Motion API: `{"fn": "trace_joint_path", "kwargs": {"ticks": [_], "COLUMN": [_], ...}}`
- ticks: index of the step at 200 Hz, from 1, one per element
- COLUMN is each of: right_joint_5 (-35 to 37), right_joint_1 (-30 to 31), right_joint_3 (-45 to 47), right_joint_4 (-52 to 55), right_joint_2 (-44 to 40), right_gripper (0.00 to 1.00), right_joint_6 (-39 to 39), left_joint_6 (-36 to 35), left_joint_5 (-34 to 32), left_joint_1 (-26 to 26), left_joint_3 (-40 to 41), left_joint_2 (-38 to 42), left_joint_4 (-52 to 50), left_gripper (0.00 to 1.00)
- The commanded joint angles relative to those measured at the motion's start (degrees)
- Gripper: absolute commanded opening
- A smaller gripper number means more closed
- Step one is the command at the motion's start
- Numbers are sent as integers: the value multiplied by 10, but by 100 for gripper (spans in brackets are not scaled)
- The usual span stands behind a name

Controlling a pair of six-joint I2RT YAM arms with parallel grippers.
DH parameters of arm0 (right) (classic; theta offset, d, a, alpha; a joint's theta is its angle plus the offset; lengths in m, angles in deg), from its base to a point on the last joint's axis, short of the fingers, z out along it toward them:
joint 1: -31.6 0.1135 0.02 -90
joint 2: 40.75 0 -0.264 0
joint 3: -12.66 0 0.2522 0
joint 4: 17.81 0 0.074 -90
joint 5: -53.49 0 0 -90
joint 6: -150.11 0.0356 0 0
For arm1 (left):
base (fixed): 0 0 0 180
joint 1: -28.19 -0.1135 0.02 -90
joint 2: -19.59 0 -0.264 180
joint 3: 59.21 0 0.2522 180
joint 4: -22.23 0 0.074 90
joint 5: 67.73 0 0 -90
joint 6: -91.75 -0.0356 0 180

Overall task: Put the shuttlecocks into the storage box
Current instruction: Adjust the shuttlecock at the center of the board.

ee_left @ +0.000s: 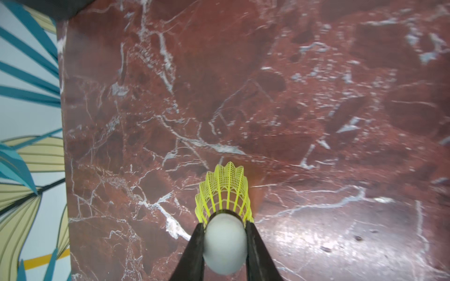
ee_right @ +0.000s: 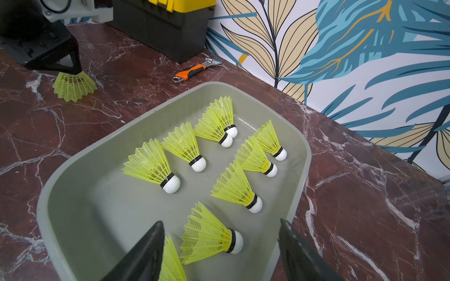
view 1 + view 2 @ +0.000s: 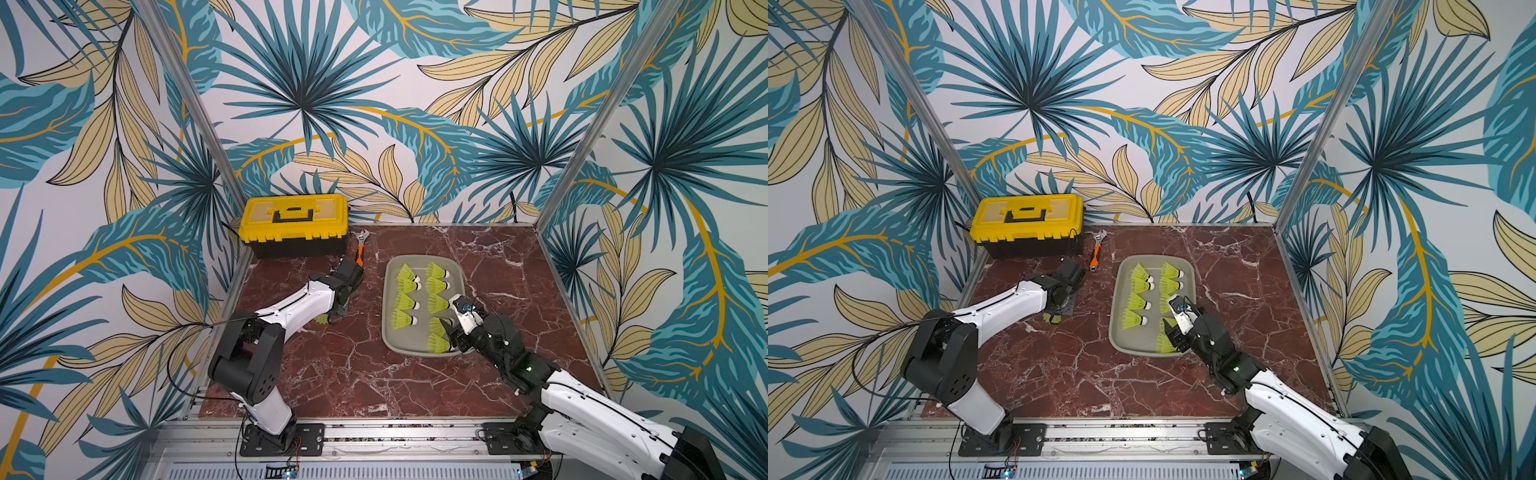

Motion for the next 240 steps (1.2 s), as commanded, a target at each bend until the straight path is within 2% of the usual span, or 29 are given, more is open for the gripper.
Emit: {"fn": "trace_joint_path", "kwargs": {"ticks": [1,47,73,125,158,176,206,240], "right_joint_5": [5,8,8,8,7,8,8,7], "right_joint_1": [2,2,2,2,2,2,2,2], "right_joint_3": [12,12,13,11,8,8,6,3], "right_joint_4": [6,7,7,10,13,11,7,4], "right_joint_2": [-8,-10,-10,-9,-5,-3,4,12], "right_gripper": [74,74,74,74,74,74,74,74], "right_joint_6": [8,7,7,5,4,4,1,0], "left_joint_6": [-10,-13,-12,25,119,179,257,300], "left_joint_5": [-20,6,43,104,164,208,231,315], "left_joint_1": [22,50,52,45,-11,-53,-101,-159], "left_joint_3": [-36,-61,-65,-23,41,99,206,267], "left_joint_2": [-20,-40,-36,43,124,177,260,282], "left_joint_4": [-2,11,26,91,134,174,268,328], "left_gripper": [29,39,43,58,64,66,74,75]}}
